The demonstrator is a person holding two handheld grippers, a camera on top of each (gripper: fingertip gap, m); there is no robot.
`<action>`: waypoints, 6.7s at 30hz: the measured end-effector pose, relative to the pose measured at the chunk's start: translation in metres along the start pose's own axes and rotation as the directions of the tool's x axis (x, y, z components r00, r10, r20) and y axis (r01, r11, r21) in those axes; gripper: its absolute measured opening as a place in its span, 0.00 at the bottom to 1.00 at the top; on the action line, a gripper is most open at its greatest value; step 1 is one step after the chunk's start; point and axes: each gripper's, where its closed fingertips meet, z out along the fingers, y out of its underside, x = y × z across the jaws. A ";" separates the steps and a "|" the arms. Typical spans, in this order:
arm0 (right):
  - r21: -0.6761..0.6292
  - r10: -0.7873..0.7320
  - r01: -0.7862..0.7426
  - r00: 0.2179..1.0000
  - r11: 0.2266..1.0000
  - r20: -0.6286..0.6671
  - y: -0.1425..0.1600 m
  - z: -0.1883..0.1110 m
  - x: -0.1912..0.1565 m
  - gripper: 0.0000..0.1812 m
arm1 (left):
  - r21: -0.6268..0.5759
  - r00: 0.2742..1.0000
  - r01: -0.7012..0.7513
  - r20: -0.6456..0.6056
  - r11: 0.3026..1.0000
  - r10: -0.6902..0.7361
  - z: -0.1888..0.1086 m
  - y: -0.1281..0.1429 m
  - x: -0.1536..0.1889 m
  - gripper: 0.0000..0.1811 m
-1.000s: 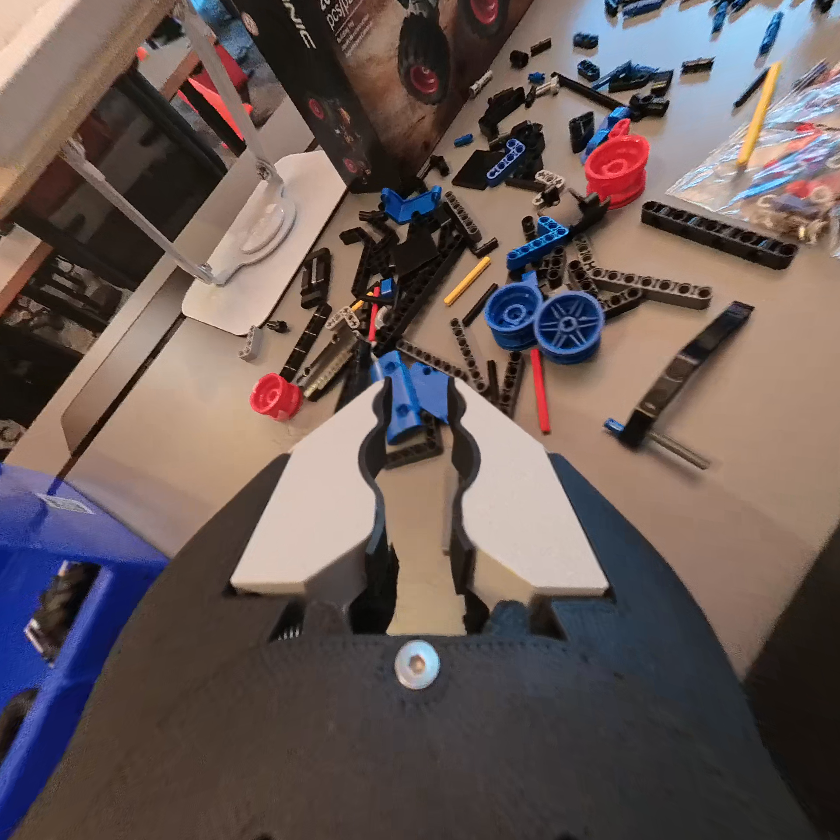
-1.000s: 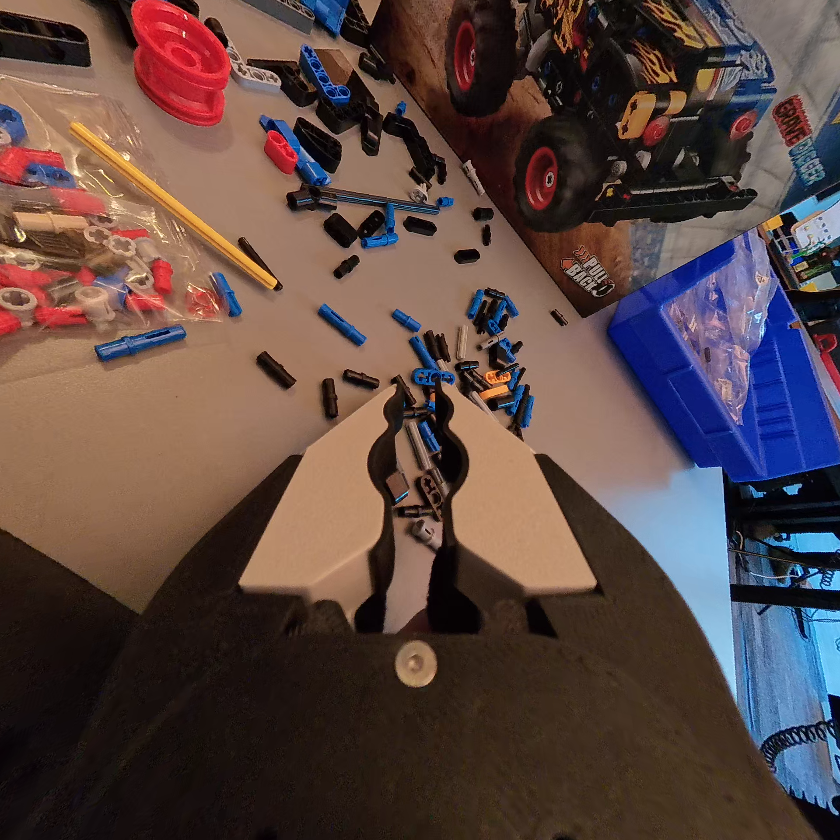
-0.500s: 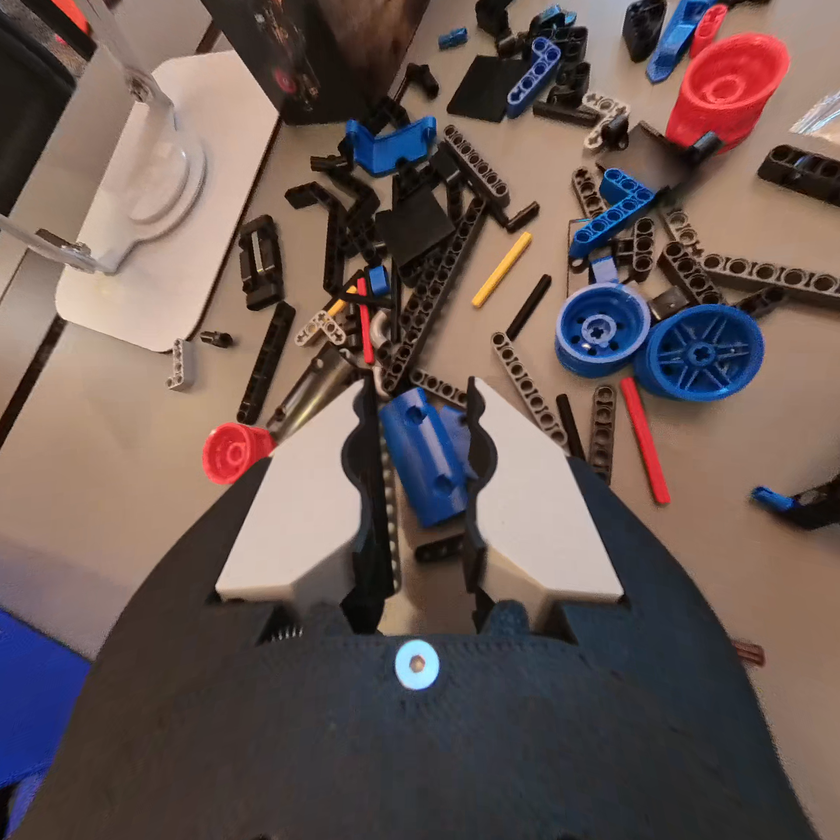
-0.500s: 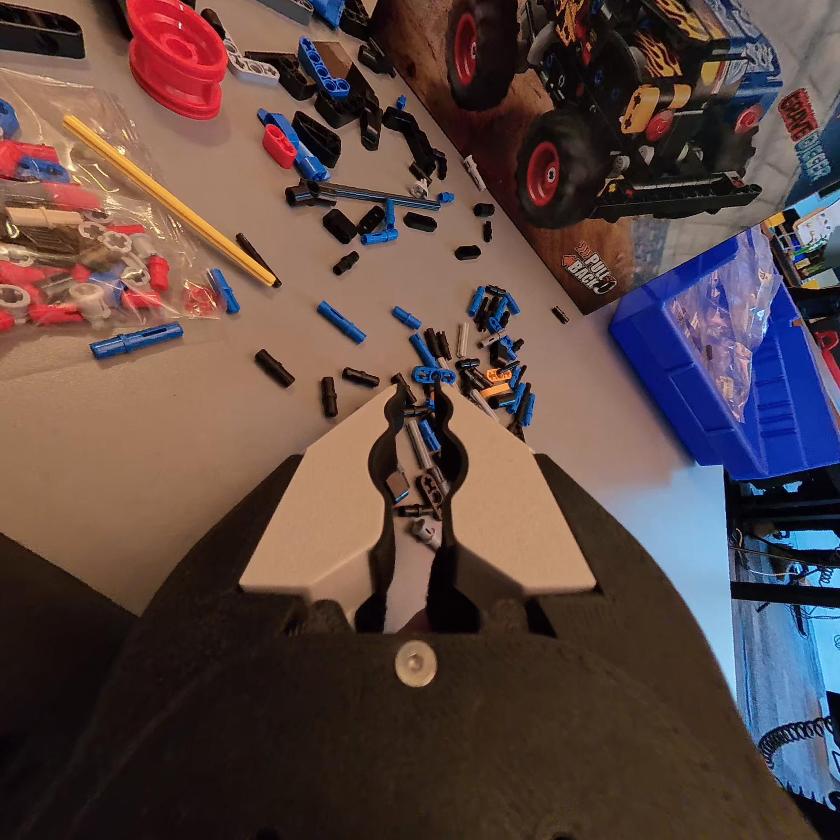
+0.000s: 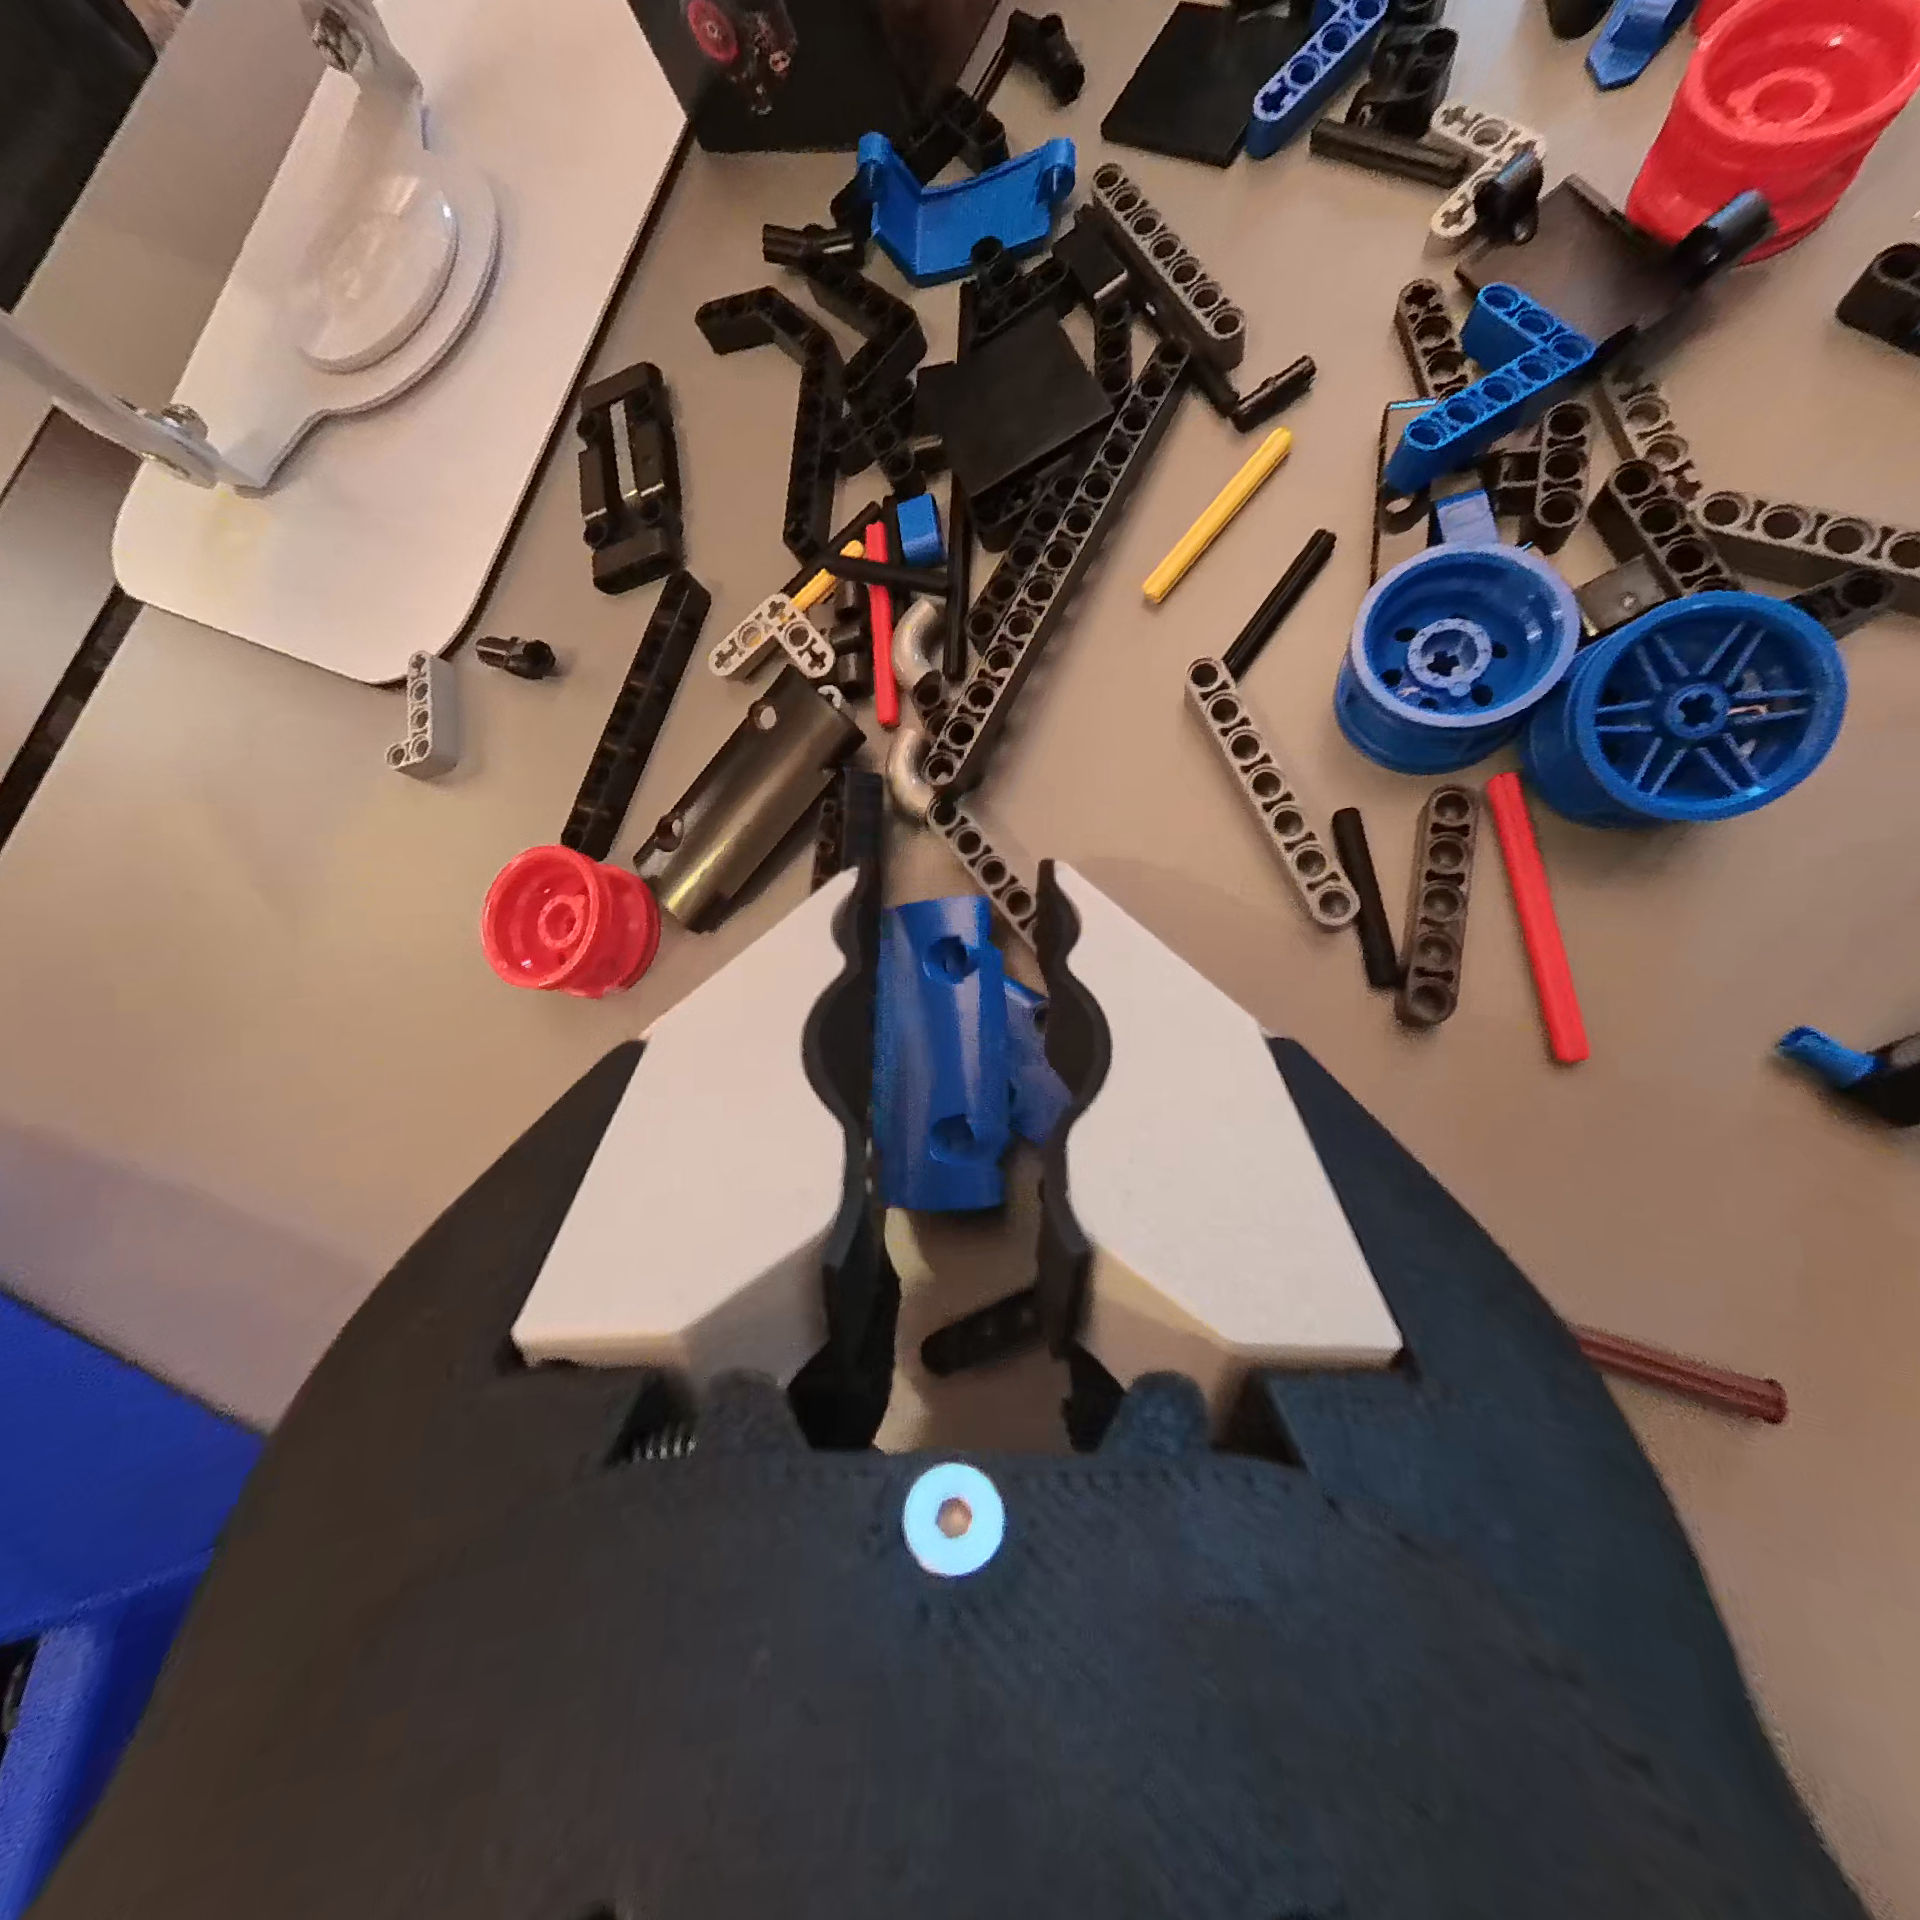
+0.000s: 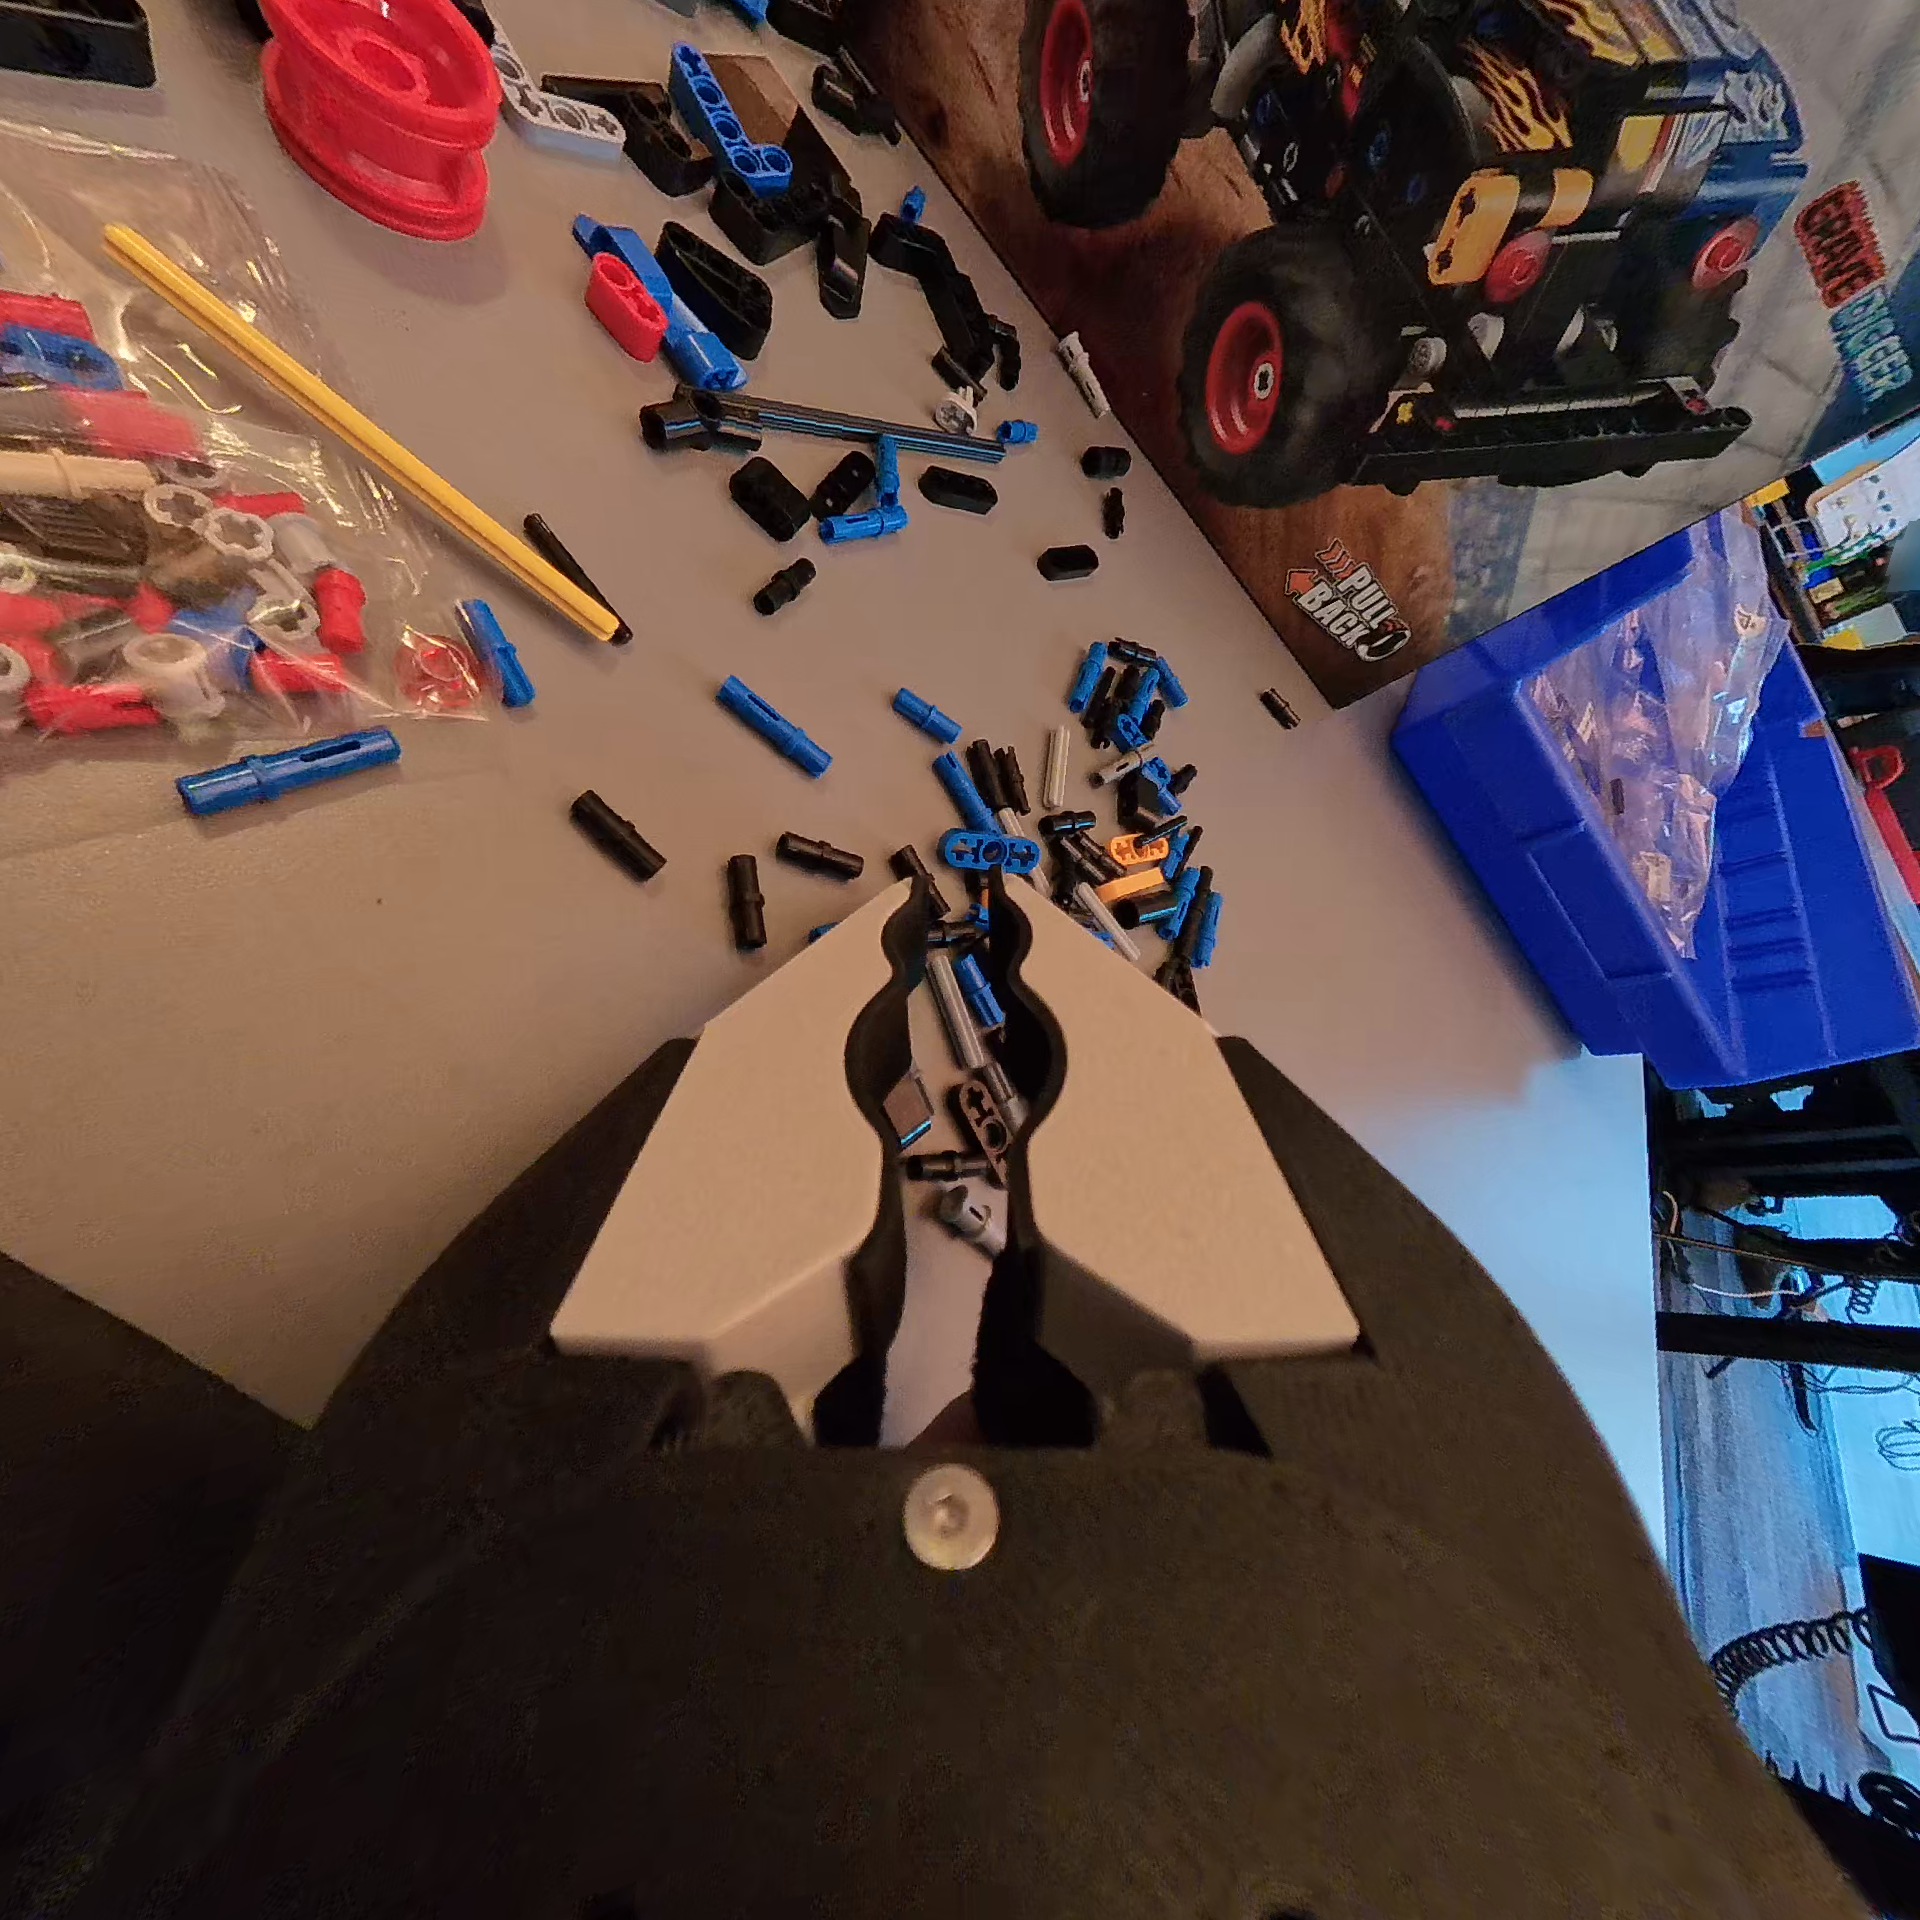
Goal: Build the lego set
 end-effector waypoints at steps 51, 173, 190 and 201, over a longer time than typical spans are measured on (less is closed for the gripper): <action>0.011 0.000 0.000 1.000 1.000 -0.013 -0.001 -0.001 0.002 0.04 | -0.003 0.987 0.154 0.054 0.988 -0.154 -0.032 0.030 -0.045 0.03; 0.055 0.040 -0.040 0.999 0.998 -0.002 -0.005 -0.004 0.004 0.05 | -0.216 0.936 -0.172 -0.339 0.961 0.091 0.047 -0.030 -0.019 0.11; 0.051 0.039 -0.039 0.999 0.998 0.000 -0.004 -0.004 0.004 0.05 | -0.161 0.943 -0.206 -0.297 0.965 0.151 0.048 -0.044 -0.023 0.15; 0.057 0.047 -0.047 0.999 0.997 0.001 -0.004 -0.004 0.005 0.04 | -0.151 0.929 -0.204 -0.340 0.967 0.143 0.064 -0.046 -0.017 0.04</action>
